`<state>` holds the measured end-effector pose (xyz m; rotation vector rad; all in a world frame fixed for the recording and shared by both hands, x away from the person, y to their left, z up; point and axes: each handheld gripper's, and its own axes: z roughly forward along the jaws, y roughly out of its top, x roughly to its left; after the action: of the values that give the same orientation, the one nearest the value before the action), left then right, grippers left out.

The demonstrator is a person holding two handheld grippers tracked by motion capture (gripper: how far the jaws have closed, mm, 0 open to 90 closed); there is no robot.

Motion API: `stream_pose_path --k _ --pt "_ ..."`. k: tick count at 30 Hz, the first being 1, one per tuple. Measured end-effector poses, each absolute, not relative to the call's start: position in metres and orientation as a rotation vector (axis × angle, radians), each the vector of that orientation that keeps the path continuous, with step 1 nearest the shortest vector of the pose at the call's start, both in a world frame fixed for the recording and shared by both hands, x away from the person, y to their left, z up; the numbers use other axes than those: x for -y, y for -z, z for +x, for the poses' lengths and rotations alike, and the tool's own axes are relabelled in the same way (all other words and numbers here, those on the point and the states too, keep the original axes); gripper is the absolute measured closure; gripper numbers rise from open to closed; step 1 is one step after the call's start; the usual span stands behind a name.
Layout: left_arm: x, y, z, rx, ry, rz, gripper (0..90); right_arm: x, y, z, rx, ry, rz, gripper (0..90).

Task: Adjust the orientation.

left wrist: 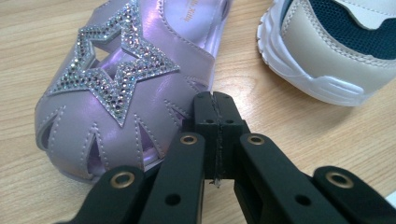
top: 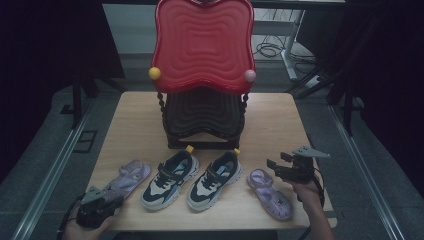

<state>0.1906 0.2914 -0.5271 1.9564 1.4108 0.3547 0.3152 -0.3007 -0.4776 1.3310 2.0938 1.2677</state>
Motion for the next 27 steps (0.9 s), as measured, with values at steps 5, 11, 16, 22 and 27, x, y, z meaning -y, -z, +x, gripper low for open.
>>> stream_pose_path --k 5,11,16,22,27 --pt "-0.294 0.527 0.192 -1.421 -0.370 1.958 90.0 0.300 0.479 0.315 -2.100 -1.265 1.331 30.0" --pt "-0.312 0.525 0.202 -1.459 -0.364 1.952 90.0 0.300 0.480 0.314 -2.104 -1.257 1.329 30.0" --pt "-0.319 0.524 0.208 -1.475 -0.354 1.952 90.0 0.300 0.482 0.316 -2.109 -1.249 1.336 30.0" --pt "-0.328 0.523 0.217 -1.502 -0.357 1.947 90.0 0.298 0.483 0.315 -2.112 -1.245 1.337 30.0" --pt "-0.335 0.522 0.225 -1.520 -0.369 1.956 90.0 0.298 0.483 0.315 -2.112 -1.242 1.337 30.0"
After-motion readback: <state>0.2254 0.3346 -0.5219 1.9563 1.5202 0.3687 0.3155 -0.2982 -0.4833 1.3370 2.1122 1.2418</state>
